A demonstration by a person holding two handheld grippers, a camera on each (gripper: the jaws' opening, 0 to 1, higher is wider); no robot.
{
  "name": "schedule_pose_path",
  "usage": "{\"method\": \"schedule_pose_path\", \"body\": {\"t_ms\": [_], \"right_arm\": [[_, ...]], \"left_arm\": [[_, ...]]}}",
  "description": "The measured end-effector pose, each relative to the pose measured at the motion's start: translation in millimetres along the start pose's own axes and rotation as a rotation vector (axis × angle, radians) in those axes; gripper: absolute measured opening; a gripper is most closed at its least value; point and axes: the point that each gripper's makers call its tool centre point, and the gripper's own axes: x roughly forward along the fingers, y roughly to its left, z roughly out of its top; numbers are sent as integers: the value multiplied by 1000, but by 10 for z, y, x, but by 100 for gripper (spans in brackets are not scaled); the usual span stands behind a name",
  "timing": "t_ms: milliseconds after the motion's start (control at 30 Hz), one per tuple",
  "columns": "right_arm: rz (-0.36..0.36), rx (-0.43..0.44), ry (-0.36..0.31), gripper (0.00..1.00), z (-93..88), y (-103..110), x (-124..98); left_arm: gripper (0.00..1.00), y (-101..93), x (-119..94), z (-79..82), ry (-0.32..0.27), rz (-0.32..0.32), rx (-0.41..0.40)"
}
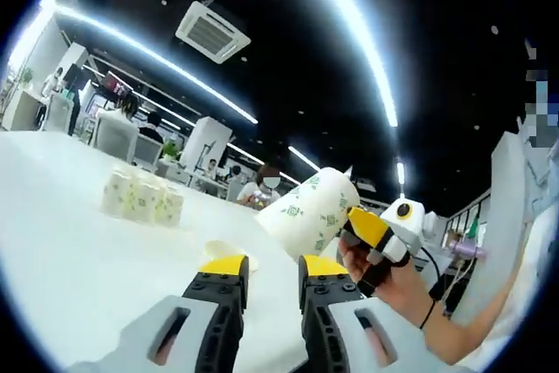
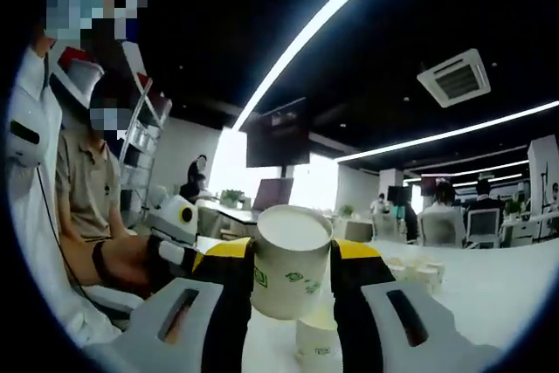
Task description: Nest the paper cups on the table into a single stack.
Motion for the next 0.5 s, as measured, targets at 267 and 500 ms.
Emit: {"method": "schedule_pose_path", "body": {"t_ms": [267, 500], "right_arm": [[-12, 4, -3, 36, -65, 0, -88], [-13, -30, -39, 36, -4, 7, -133]], "left_arm": [[16, -48, 40, -92, 28, -11, -6], [7, -160, 75, -119, 28, -68, -79]]}}
